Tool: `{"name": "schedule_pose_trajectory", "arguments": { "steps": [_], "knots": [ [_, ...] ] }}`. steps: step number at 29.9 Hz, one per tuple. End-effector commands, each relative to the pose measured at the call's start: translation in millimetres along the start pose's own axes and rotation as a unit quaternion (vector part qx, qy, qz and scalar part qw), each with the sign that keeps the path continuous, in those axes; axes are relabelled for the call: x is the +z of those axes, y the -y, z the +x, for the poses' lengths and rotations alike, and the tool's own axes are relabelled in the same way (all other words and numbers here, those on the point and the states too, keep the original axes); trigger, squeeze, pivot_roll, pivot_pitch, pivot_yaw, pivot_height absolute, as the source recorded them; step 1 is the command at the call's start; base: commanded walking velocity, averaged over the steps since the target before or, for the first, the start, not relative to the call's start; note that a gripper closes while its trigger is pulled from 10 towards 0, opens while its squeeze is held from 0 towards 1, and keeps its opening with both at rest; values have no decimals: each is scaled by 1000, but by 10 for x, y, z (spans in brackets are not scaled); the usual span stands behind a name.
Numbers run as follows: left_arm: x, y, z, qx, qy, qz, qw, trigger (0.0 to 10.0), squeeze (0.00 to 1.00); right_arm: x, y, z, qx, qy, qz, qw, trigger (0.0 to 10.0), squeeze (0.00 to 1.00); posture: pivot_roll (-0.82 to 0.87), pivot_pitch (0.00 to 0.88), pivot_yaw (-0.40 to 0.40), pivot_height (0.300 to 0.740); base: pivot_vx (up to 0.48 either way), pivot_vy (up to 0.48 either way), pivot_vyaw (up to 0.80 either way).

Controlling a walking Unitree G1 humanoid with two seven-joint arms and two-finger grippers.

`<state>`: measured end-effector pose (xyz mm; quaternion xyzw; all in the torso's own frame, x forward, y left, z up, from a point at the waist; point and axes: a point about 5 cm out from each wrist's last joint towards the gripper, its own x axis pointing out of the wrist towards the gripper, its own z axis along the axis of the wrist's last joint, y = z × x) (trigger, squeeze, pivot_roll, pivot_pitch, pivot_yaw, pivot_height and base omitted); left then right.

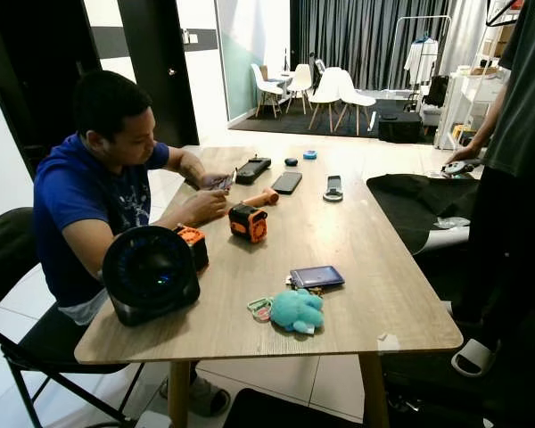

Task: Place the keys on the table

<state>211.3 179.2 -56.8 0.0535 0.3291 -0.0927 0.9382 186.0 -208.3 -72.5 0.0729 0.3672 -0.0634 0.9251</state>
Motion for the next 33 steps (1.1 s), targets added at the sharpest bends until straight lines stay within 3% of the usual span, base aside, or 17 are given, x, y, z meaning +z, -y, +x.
{"name": "schedule_pose_trajectory", "arguments": {
  "steps": [1,15,20,33],
  "knots": [
    [-58,37,-8,-8,-13,3,1000,10000,0,-69,-29,-8,-3,-15,17,1000,10000,0,69,30,50,740,0,0,0],
    [-31,-59,-8,-18,-17,32,999,10000,0,-76,-206,17,11,-12,16,1000,10000,0,85,37,81,740,0,0,0],
    [-61,7,-5,-12,-17,18,1000,10000,0,-65,-224,21,45,-20,-60,997,10000,0,71,29,10,740,0,0,0],
    [-103,265,-14,5,7,-27,1000,10000,0,128,-130,73,75,-19,-134,988,10000,0,102,18,-127,740,0,0,0]
  ]
}}
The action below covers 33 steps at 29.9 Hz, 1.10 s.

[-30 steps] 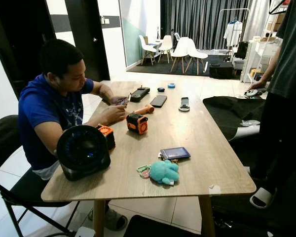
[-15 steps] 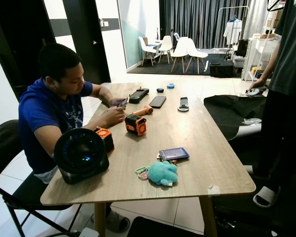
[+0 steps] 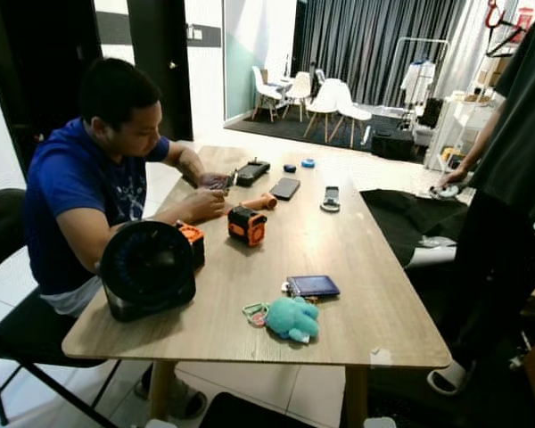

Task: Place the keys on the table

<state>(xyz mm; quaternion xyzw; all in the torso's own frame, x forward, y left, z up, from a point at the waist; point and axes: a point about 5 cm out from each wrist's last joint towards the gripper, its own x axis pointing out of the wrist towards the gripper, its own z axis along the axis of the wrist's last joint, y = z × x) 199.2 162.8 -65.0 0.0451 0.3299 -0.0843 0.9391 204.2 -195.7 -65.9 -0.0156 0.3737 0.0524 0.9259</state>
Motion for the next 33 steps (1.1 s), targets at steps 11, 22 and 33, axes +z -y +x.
{"name": "schedule_pose_trajectory", "arguments": {
  "steps": [11,22,33],
  "knots": [
    [59,50,13,8,19,-18,1000,10000,0,-19,-17,-4,-1,2,4,1000,10000,0,84,4,-92,740,0,0,0],
    [160,36,66,-14,17,8,1000,10000,0,-133,44,-66,-43,11,51,998,10000,0,45,23,6,740,0,0,0],
    [213,-33,82,-34,14,26,999,10000,0,-237,-57,-84,-51,4,81,995,10000,0,41,27,49,740,0,0,0]
  ]
}}
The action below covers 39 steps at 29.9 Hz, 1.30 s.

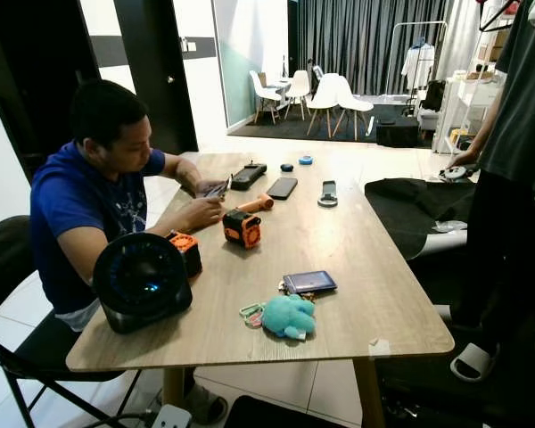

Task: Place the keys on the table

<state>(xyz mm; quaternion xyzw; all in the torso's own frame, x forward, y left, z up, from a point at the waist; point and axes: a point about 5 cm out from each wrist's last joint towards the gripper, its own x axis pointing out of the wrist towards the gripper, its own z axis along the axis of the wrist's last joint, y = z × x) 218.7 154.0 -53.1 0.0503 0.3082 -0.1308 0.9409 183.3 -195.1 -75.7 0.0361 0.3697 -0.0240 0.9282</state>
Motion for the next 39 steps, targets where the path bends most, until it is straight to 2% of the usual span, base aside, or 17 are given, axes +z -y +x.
{"name": "schedule_pose_trajectory", "arguments": {
  "steps": [1,10,21,34,39],
  "knots": [
    [-14,-85,-12,8,-10,3,1000,10000,0,-33,-31,-7,1,-4,5,1000,10000,0,41,27,49,740,0,0,0],
    [-63,-126,-35,15,-22,0,1000,10000,0,-57,-80,4,17,-22,-5,1000,10000,0,74,20,23,740,0,0,0],
    [-89,-159,-51,29,-23,-23,999,10000,0,-58,-124,9,20,-21,-1,1000,10000,0,68,20,33,740,0,0,0],
    [-109,-153,-53,28,-27,-27,999,10000,0,-96,-156,-2,25,-27,-4,999,10000,0,66,17,30,740,0,0,0],
    [-115,-146,-53,29,-29,-29,999,10000,0,-91,-163,1,26,-27,-5,999,10000,0,67,18,27,740,-247,0,0]
  ]
}}
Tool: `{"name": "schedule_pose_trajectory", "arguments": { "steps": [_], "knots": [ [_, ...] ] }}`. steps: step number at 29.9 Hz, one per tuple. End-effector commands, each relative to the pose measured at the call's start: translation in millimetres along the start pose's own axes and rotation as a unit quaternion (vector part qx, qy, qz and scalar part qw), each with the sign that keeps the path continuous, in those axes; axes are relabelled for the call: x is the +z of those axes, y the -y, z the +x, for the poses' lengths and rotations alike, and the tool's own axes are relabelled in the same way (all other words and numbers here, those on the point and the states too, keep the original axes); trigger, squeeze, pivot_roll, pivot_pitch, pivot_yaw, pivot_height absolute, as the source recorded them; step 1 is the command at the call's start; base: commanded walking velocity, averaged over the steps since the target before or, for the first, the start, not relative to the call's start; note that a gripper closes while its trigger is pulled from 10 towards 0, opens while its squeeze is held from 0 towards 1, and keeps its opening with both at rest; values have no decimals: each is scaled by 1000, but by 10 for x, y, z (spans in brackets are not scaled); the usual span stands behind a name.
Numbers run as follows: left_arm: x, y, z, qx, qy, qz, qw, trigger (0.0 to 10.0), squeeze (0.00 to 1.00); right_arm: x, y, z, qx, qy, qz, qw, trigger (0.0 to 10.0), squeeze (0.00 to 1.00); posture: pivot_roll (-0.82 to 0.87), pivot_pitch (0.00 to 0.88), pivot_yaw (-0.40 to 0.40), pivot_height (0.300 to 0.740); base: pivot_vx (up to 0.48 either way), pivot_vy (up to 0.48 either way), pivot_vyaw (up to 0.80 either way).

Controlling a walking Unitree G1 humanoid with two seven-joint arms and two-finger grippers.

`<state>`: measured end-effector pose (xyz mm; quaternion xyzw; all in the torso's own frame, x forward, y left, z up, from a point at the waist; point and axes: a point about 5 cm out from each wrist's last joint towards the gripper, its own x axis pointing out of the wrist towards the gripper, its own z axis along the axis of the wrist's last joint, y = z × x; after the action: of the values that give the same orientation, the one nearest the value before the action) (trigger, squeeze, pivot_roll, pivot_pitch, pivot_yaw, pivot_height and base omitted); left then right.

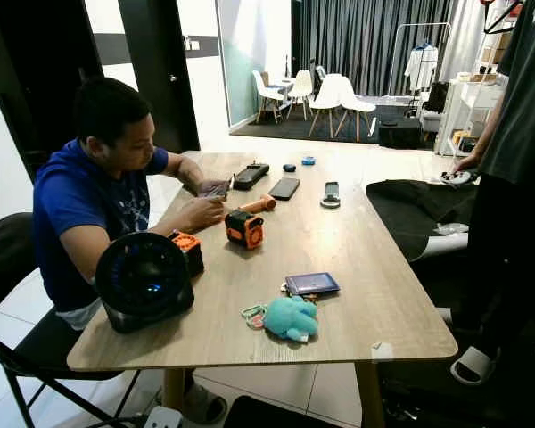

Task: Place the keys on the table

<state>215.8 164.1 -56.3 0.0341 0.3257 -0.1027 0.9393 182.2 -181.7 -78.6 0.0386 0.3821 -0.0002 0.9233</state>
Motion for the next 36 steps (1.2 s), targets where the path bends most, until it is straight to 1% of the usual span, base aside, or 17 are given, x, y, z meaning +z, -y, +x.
{"name": "schedule_pose_trajectory", "arguments": {
  "steps": [1,19,36],
  "knots": [
    [-52,-59,-23,8,-12,-4,1000,10000,0,-48,-34,-5,4,-12,2,1000,10000,0,67,18,27,740,-296,0,0],
    [-41,-71,-17,8,-12,-2,1000,10000,0,-40,-15,-4,-1,-11,5,1000,10000,0,66,17,31,740,-335,0,0],
    [-45,-110,-24,8,-13,3,1000,10000,0,-36,-50,4,1,-11,8,1000,10000,0,74,12,38,740,-344,0,0]
  ]
}}
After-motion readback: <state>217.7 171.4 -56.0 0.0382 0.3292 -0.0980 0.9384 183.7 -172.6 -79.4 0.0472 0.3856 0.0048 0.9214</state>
